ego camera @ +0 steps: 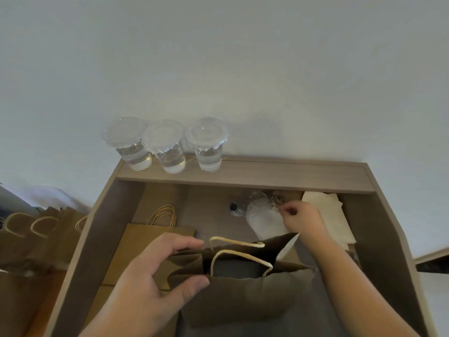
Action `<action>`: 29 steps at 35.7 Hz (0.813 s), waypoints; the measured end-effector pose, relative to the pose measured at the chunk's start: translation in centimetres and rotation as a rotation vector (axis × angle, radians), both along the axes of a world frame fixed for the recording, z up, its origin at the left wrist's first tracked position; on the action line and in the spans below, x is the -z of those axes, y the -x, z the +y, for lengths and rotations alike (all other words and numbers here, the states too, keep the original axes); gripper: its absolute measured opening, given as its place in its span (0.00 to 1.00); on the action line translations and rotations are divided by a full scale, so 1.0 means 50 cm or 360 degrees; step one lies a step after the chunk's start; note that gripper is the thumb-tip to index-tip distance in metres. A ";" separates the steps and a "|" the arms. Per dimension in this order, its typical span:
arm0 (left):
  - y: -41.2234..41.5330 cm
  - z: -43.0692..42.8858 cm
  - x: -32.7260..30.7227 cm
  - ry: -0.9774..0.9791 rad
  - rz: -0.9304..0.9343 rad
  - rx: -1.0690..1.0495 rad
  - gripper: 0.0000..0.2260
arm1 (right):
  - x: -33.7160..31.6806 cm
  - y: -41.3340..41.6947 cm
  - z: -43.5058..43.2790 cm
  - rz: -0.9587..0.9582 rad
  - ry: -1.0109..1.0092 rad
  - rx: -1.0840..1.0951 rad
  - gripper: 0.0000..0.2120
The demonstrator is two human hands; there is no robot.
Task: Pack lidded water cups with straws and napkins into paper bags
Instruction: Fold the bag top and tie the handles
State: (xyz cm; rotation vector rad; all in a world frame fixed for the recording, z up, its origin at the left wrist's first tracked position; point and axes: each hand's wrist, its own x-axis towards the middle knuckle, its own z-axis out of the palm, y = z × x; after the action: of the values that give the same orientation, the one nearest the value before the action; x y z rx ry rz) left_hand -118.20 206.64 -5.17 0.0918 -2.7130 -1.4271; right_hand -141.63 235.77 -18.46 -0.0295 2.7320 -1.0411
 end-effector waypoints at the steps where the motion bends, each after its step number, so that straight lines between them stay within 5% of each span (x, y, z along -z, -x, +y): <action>1: -0.002 0.003 -0.006 0.0019 -0.0005 0.0000 0.26 | -0.013 -0.025 0.003 -0.0028 0.0131 0.0029 0.08; 8: 0.016 0.012 -0.057 0.0130 0.0056 -0.0038 0.15 | -0.203 -0.157 -0.007 -0.0272 0.0623 -0.0403 0.05; 15: 0.092 0.043 -0.100 0.0210 0.0074 0.0072 0.09 | -0.351 -0.205 -0.016 -0.0127 0.0989 -0.0644 0.07; 24: 0.096 0.073 -0.111 0.0106 0.0067 0.0341 0.05 | -0.360 -0.282 -0.047 0.0406 0.0717 -0.0555 0.08; 29: 0.077 0.082 -0.128 0.0088 0.0058 0.0332 0.02 | -0.344 -0.300 -0.057 0.0455 0.0762 -0.0552 0.06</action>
State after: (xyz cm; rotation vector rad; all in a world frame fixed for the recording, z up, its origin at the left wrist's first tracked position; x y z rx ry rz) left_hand -122.04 210.72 1.20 -0.2243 -2.7988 -1.3843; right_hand -126.62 232.92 -1.25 -0.7488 2.4950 -1.6442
